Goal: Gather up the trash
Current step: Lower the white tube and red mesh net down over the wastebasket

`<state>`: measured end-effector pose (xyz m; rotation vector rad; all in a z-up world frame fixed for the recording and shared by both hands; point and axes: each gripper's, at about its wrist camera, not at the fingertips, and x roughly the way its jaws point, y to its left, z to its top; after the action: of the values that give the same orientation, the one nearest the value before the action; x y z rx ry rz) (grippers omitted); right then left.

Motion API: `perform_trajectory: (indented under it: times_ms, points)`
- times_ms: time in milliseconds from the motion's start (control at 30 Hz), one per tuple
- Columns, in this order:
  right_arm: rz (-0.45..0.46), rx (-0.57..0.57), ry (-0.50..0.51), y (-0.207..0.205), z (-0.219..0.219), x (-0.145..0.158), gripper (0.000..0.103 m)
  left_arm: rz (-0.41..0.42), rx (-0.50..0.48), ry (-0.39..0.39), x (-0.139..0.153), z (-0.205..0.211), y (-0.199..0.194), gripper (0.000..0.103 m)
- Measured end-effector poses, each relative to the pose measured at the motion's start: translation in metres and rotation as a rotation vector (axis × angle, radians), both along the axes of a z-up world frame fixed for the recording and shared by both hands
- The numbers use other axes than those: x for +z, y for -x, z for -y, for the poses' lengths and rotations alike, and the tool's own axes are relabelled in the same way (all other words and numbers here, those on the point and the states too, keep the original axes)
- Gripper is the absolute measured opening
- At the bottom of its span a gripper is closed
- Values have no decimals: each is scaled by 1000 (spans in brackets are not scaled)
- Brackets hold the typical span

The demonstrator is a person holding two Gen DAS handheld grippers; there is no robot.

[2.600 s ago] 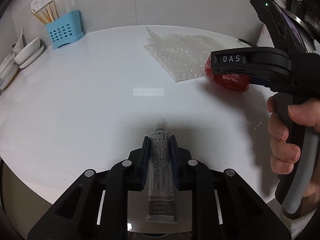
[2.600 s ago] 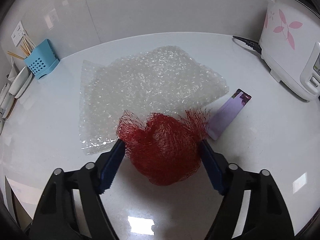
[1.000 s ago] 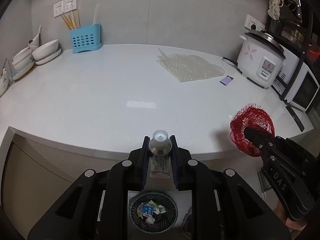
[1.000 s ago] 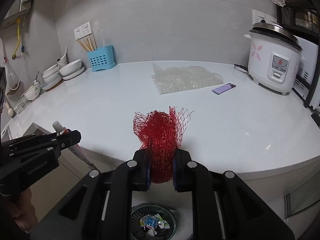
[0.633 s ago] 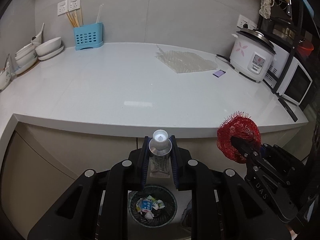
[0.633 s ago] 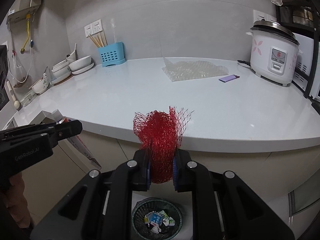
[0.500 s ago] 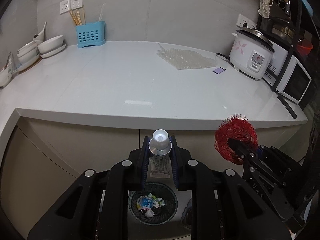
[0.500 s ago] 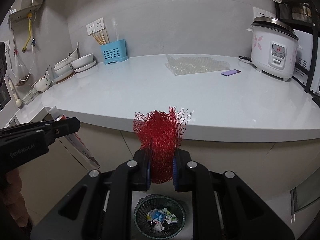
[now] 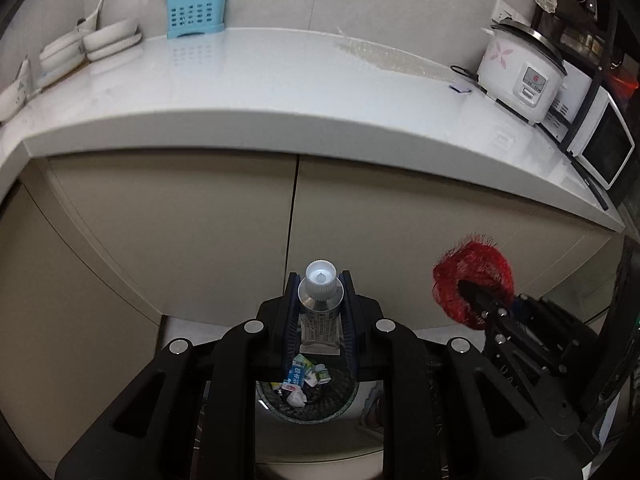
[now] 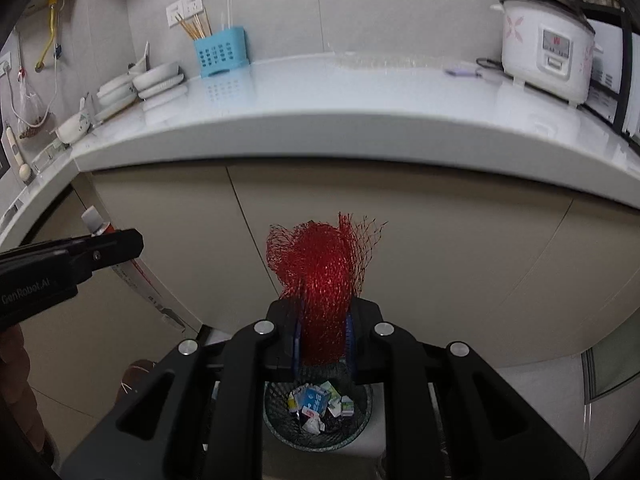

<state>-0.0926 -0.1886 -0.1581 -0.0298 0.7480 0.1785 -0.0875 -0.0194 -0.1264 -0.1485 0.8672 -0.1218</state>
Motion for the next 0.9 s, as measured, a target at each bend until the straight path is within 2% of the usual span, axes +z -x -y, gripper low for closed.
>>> perform_trajectory:
  times_ms: [233,533,900]
  points:
    - [-108,-15,15,-9,2,-58,14,1,-13,-20,-52,5,-7,19]
    - [-161,-10,23,-17,2,-107,14,-35,-10,-1,-111,6,-20,19]
    - [-270,-11,60,-28,-8,-188,14,-107,-27,-20,-185,22,-32,19]
